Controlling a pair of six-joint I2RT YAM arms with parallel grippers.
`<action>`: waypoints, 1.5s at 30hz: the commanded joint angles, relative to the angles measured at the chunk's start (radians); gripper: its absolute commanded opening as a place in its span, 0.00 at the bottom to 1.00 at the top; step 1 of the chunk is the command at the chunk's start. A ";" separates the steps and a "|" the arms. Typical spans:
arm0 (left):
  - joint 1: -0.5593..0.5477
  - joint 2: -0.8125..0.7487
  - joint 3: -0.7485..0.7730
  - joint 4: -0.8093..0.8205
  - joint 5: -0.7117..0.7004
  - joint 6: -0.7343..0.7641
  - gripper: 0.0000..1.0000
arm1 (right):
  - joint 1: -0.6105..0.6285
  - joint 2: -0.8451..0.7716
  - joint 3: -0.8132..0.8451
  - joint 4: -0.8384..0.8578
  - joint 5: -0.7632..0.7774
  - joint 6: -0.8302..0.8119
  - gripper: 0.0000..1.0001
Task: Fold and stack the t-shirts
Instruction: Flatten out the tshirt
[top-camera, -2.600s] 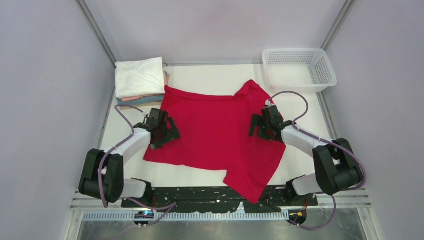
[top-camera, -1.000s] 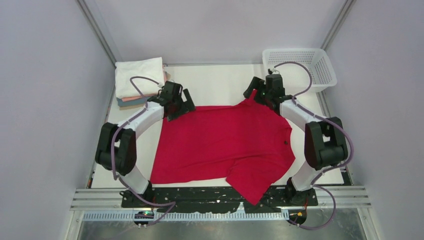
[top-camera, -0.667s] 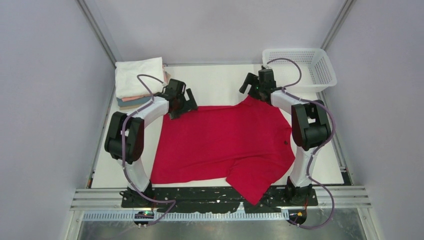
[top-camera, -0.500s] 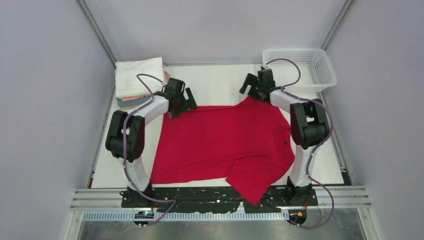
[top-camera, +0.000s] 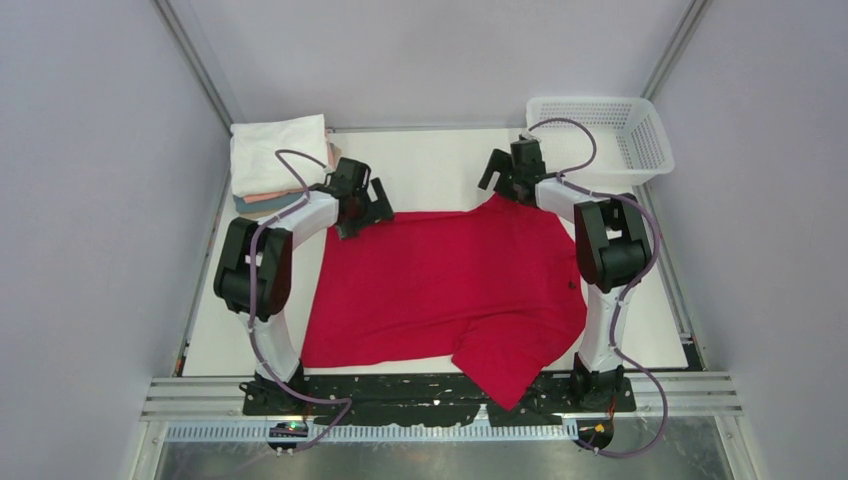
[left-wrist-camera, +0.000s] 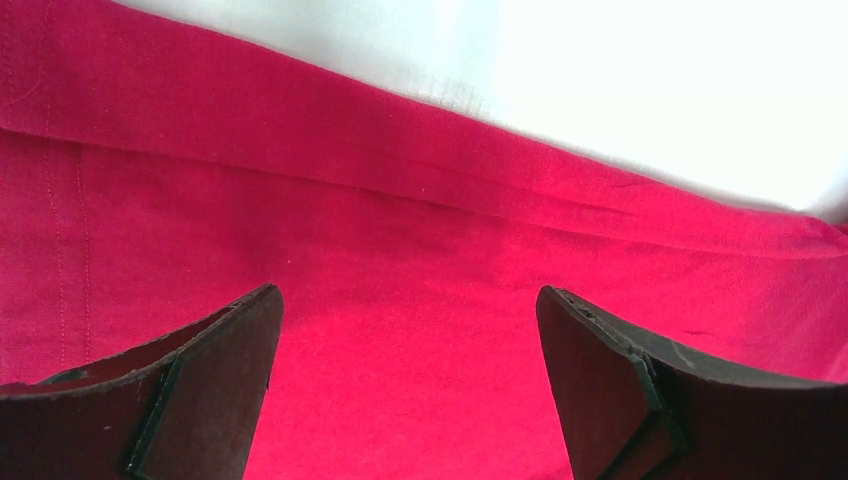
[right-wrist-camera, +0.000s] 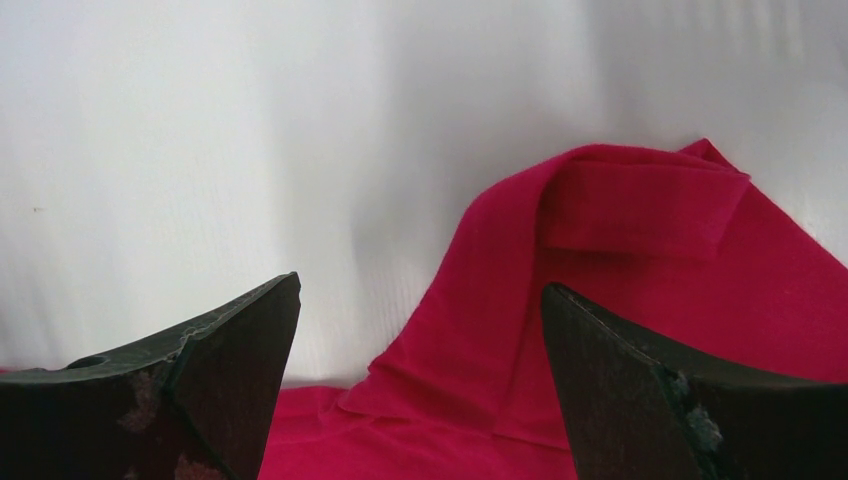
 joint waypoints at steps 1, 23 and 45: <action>0.003 0.005 0.007 0.035 0.009 0.004 0.99 | -0.001 0.034 0.075 0.041 -0.032 -0.003 0.95; 0.016 -0.017 0.030 -0.005 -0.039 0.025 1.00 | 0.061 0.100 0.369 0.085 -0.100 0.043 0.95; 0.026 0.084 0.109 0.058 -0.080 -0.083 1.00 | 0.229 -0.370 -0.477 0.091 -0.244 -0.158 0.95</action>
